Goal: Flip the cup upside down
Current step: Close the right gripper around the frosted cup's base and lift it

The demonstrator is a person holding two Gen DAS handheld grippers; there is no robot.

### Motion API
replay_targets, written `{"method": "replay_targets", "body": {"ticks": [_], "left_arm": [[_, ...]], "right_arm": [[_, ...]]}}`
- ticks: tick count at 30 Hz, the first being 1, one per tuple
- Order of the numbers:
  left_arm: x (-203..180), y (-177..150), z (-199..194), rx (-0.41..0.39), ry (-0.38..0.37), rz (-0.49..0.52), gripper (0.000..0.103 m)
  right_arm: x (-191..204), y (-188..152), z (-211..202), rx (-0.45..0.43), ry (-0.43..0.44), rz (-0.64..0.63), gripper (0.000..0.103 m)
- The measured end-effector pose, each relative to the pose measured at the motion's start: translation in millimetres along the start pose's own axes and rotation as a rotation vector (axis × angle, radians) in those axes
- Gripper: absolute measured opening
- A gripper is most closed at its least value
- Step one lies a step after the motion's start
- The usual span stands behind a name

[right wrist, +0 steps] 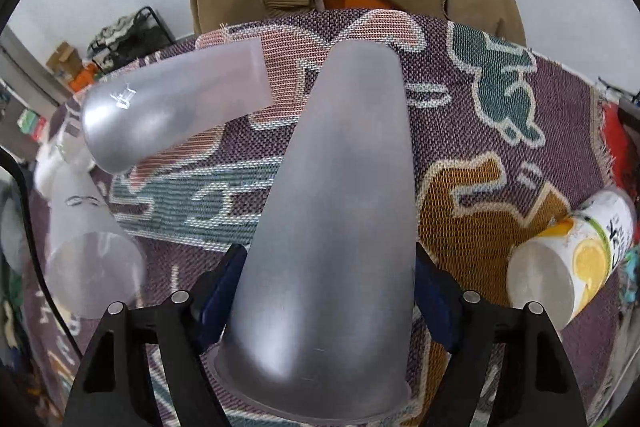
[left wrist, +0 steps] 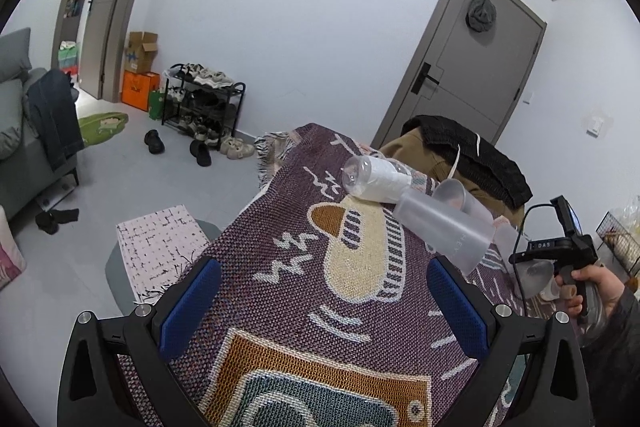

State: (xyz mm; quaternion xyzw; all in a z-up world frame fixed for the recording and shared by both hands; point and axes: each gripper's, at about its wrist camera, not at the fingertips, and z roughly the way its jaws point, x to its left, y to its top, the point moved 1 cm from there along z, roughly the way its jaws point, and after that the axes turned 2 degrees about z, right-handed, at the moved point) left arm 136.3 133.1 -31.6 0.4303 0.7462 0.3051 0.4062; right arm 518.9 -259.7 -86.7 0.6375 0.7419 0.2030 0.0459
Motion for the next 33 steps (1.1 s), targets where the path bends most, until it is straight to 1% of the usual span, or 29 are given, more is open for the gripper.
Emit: {"method": "replay_targets", "body": {"ticks": [4, 11, 17, 20, 25, 28, 33], "left_arm": [[3.2, 2.0, -4.0, -0.011, -0.017, -0.017, 0.103], [5.8, -4.0, -17.8, -0.026, -0.063, -0.039, 0.103], [12.5, -4.8, -35.9, -0.050, -0.085, -0.054, 0.103], [16.1, -4.2, -43.7, -0.063, -0.088, -0.062, 0.103], [22.4, -12.2, -49.2, -0.052, -0.079, -0.038, 0.103], [30.6, -18.8, -47.2, -0.027, -0.085, -0.044, 0.103], [40.2, -23.3, -49.2, -0.015, -0.088, -0.037, 0.103]], "right_arm": [[0.1, -11.3, -20.3, -0.036, 0.038, 0.006, 0.075], [13.8, -39.8, -57.5, -0.079, 0.087, -0.006, 0.075], [27.3, -68.1, -98.7, -0.141, 0.123, -0.004, 0.075], [36.5, -86.4, -123.1, -0.189, 0.143, -0.007, 0.075], [60.6, -133.6, -150.1, -0.246, 0.204, -0.016, 0.075], [73.1, -163.6, -154.1, -0.246, 0.239, -0.020, 0.075], [87.4, -206.3, -158.3, -0.264, 0.261, -0.029, 0.075]]}}
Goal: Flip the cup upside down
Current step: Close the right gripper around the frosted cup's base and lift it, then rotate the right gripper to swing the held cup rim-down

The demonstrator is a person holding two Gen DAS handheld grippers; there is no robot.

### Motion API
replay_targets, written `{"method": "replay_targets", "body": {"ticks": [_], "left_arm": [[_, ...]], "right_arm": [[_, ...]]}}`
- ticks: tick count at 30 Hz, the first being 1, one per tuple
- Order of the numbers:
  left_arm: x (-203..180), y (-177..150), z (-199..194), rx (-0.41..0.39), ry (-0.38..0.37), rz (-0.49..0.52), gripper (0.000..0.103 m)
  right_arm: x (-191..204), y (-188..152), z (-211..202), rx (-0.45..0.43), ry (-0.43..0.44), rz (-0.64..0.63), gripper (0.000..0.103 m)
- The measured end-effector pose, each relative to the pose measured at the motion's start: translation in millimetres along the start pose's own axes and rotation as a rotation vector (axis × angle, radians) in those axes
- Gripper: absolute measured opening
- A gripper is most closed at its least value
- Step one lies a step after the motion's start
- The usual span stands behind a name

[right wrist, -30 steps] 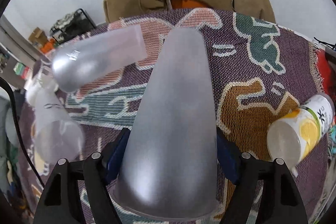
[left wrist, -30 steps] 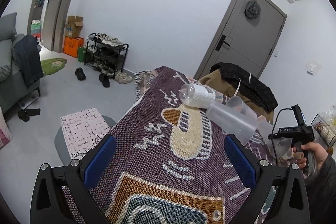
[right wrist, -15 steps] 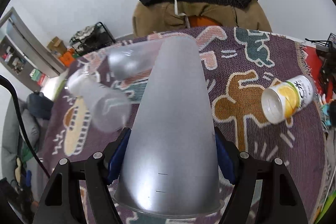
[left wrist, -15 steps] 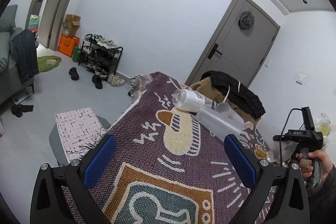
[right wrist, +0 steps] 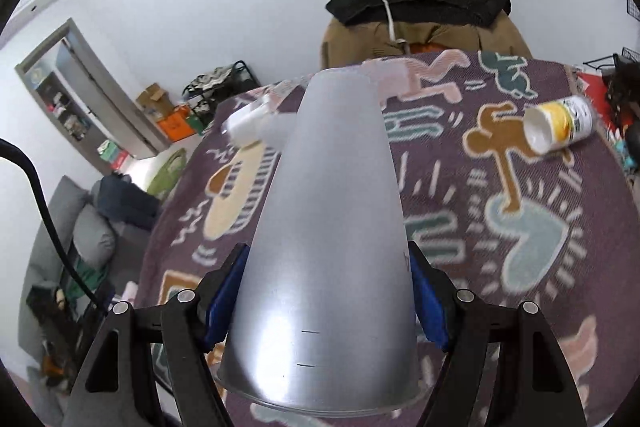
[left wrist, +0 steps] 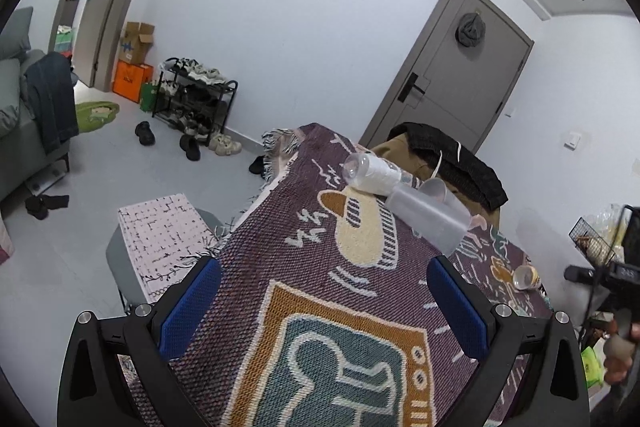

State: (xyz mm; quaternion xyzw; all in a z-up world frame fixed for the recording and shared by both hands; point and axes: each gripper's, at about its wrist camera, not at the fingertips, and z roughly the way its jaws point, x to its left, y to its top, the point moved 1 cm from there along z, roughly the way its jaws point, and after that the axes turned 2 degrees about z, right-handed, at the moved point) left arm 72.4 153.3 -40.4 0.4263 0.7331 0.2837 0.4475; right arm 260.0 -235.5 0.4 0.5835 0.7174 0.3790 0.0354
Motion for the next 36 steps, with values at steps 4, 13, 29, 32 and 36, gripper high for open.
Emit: {"method": "replay_targets", "body": {"ticks": [4, 13, 29, 32, 36], "left_arm": [[5.3, -1.9, 1.2, 0.018, -0.010, -0.003, 0.103], [-5.4, -11.6, 8.9, 0.071, -0.038, 0.047, 0.103], [-43.8, -6.8, 11.5, 0.095, -0.039, 0.164, 0.103], [-58.8, -3.4, 14.0, 0.106, -0.064, 0.182, 0.103], [-89.5, 4.7, 23.2, 0.160, -0.117, 0.239, 0.103]], "right_arm": [[8.6, -29.0, -3.7, -0.014, 0.004, -0.019, 0.075], [16.3, -80.2, 10.5, -0.013, -0.012, -0.042, 0.076], [-23.0, -101.4, 50.4, 0.081, 0.071, 0.065, 0.080], [-26.0, -103.0, 39.8, 0.070, 0.106, 0.059, 0.081], [-30.0, -102.2, 18.7, 0.039, 0.141, 0.051, 0.081]]}}
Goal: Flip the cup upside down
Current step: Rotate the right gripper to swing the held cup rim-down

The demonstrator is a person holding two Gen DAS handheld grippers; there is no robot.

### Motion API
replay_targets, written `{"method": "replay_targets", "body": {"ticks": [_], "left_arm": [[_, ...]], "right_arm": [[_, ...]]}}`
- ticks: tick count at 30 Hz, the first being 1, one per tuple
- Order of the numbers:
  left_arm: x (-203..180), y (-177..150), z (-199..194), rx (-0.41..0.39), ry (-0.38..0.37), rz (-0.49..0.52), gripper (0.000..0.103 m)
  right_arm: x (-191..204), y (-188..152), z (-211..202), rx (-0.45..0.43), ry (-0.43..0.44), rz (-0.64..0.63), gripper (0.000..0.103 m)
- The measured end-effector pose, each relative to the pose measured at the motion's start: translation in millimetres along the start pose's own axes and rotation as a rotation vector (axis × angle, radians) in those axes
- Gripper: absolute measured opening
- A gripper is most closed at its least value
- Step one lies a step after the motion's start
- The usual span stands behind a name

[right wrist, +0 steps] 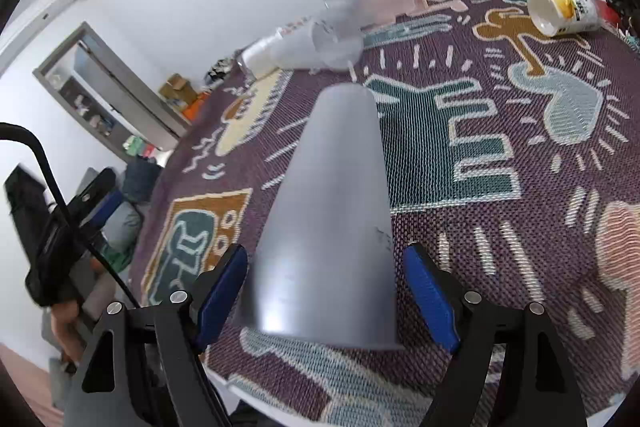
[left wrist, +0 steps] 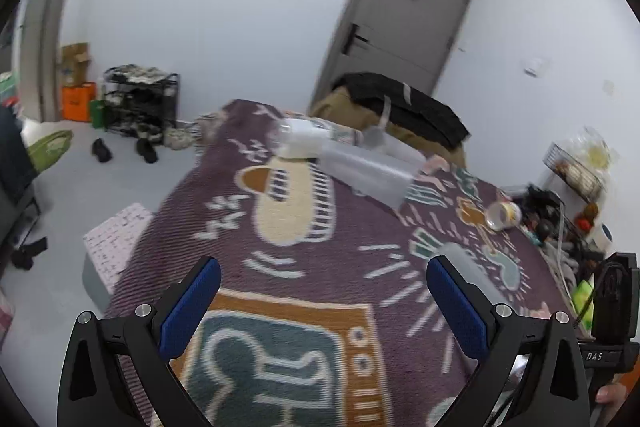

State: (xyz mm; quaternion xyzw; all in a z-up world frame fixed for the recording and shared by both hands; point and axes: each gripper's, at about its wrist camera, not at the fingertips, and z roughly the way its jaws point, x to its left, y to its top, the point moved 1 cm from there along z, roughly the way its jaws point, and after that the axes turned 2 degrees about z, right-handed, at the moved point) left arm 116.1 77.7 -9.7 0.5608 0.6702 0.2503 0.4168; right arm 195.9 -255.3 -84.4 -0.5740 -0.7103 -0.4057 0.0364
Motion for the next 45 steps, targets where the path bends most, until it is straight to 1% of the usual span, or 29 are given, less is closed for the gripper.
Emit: {"method": "replay_targets", "body": {"ticks": [2, 3, 4, 5, 7, 9, 13, 14, 16, 20, 23, 26, 29, 31, 34, 36, 38, 40, 45], "left_arm": [[-15.1, 9.3, 5.6, 0.028, -0.015, 0.049, 0.103], [-21.5, 12.4, 9.6, 0.046, -0.021, 0.071, 0.103], [-29.0, 15.7, 14.4, 0.069, -0.027, 0.092, 0.103], [-35.4, 18.0, 18.9, 0.090, -0.030, 0.108, 0.103], [-49.0, 22.9, 29.9, 0.139, -0.049, 0.136, 0.103], [-63.4, 28.2, 42.4, 0.197, -0.080, 0.151, 0.103], [-81.4, 39.1, 70.2, 0.312, -0.134, 0.125, 0.103], [-85.8, 41.8, 80.6, 0.367, -0.176, 0.098, 0.103], [-92.0, 44.7, 97.6, 0.445, -0.229, 0.053, 0.103], [-105.1, 46.0, 121.2, 0.526, -0.212, 0.044, 0.103], [-116.9, 42.0, 137.7, 0.588, -0.215, 0.052, 0.101], [-127.8, 38.0, 151.8, 0.636, -0.199, 0.077, 0.098], [-137.4, 34.7, 164.2, 0.674, -0.198, 0.082, 0.097], [-144.4, 32.2, 173.3, 0.694, -0.185, 0.099, 0.097], [-152.7, 27.2, 190.1, 0.736, -0.156, 0.108, 0.097], [-154.7, 23.3, 200.9, 0.756, -0.116, 0.130, 0.096], [-153.8, 18.4, 211.6, 0.785, -0.076, 0.128, 0.091], [-151.9, 14.8, 218.5, 0.814, -0.054, 0.110, 0.091], [-153.4, 2.9, 232.1, 0.858, 0.017, 0.147, 0.091]], "right_arm": [[-3.8, 2.1, -16.4, -0.038, 0.023, 0.002, 0.081], [-7.3, 2.8, -25.9, -0.067, 0.031, 0.005, 0.086], [-11.6, 3.7, -34.4, -0.098, 0.033, 0.010, 0.094], [-15.9, 4.2, -42.2, -0.131, 0.033, 0.015, 0.096], [-24.8, 7.6, -48.7, -0.164, 0.029, 0.023, 0.097], [-35.3, 9.7, -50.4, -0.172, 0.035, 0.042, 0.097], [-59.6, 10.7, -47.5, -0.170, 0.059, 0.111, 0.097], [-63.9, 9.6, -47.9, -0.169, 0.054, 0.120, 0.097], [-73.5, 8.8, -47.6, -0.166, 0.032, 0.136, 0.097], [-83.9, 8.4, -52.0, -0.192, 0.004, 0.139, 0.097], [-90.0, 9.6, -54.8, -0.209, -0.029, 0.135, 0.097], [-97.4, 11.0, -53.9, -0.209, -0.041, 0.147, 0.097], [-105.9, 10.8, -55.4, -0.213, -0.053, 0.163, 0.097], [-112.2, 11.1, -57.8, -0.217, -0.065, 0.175, 0.097], [-118.5, 11.7, -59.3, -0.221, -0.080, 0.186, 0.097], [-122.5, 12.1, -58.6, -0.215, -0.089, 0.193, 0.097], [-124.4, 12.1, -57.4, -0.210, -0.100, 0.196, 0.097], [-125.7, 12.2, -56.6, -0.205, -0.101, 0.196, 0.097], [-126.3, 12.1, -54.5, -0.191, -0.118, 0.191, 0.097]]}}
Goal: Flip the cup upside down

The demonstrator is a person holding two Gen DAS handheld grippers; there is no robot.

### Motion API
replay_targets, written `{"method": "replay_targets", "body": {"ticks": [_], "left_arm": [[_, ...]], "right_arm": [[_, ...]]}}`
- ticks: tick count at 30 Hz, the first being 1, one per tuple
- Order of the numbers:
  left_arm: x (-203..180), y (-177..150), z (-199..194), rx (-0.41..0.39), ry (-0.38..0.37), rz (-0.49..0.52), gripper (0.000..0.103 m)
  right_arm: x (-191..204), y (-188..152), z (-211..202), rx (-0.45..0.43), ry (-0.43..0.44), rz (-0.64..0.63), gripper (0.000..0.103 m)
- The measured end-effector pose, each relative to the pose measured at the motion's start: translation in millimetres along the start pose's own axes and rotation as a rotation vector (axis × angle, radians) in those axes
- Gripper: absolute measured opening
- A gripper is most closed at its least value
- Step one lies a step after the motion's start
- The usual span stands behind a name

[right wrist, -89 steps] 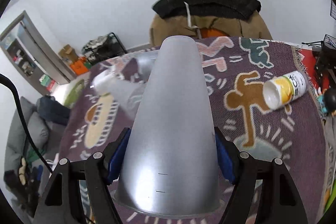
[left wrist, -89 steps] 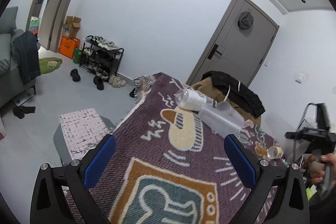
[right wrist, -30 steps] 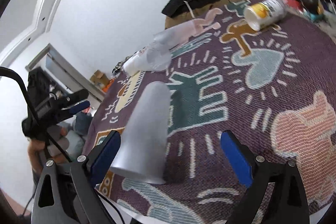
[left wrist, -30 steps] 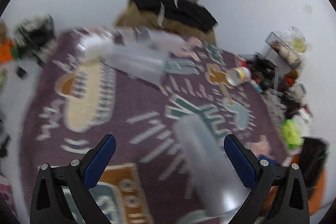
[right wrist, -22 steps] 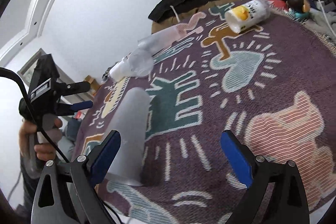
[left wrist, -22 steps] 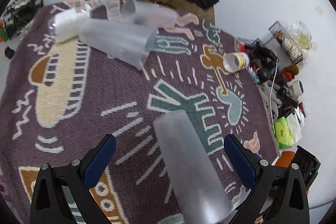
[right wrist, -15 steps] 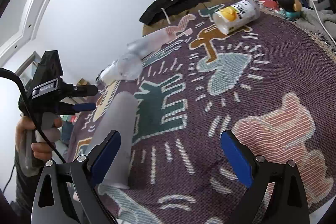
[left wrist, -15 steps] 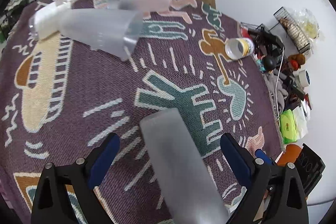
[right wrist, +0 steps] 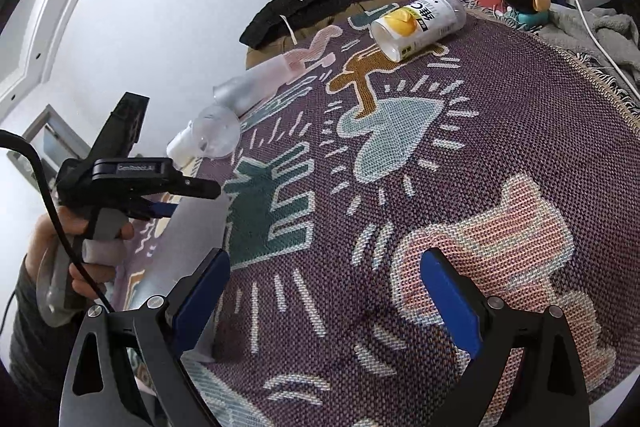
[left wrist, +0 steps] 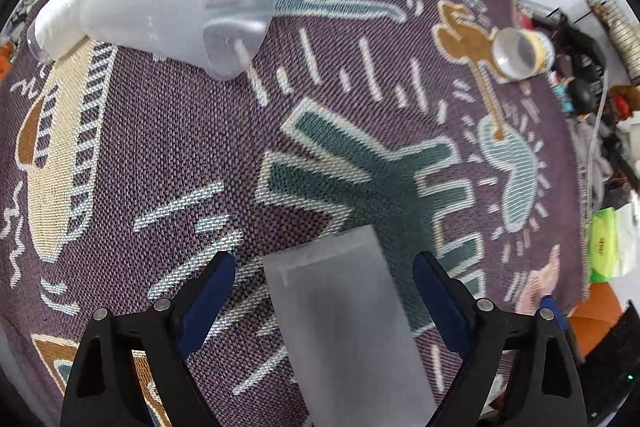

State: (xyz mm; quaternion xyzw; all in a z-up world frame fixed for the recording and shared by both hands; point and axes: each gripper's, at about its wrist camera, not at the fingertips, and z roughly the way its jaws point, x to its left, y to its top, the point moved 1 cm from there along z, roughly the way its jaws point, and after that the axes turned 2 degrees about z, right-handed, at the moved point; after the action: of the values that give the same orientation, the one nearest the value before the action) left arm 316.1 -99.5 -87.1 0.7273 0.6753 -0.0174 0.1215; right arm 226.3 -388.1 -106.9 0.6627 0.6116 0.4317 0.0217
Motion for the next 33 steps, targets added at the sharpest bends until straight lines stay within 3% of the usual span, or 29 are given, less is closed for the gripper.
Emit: {"method": "replay_targets", "body": {"ticks": [3, 6, 10, 16, 20, 33], "left_arm": [[0.1, -0.3, 9.3, 0.029, 0.013, -0.004, 0.086], [-0.3, -1.1, 8.3, 0.025, 0.040, -0.007, 0.068], [-5.7, -8.5, -10.0, -0.005, 0.029, 0.023, 0.065], [-14.9, -25.9, -61.3, -0.122, 0.027, 0.063, 0.060], [-24.0, -46.2, -101.0, -0.248, 0.038, 0.093, 0.059], [-46.4, -78.8, -159.6, -0.500, 0.081, 0.160, 0.058]], "right_arm": [[2.4, -1.2, 1.0, 0.008, 0.009, -0.010, 0.097], [2.6, -1.3, 2.1, 0.013, 0.013, -0.007, 0.097], [0.2, -0.7, 1.3, 0.016, 0.011, 0.005, 0.097], [2.4, 2.7, -8.3, -0.010, 0.024, -0.004, 0.097], [6.1, 3.0, -12.4, -0.015, 0.032, -0.008, 0.097], [13.4, 4.1, -17.8, -0.026, 0.026, -0.018, 0.097]]}}
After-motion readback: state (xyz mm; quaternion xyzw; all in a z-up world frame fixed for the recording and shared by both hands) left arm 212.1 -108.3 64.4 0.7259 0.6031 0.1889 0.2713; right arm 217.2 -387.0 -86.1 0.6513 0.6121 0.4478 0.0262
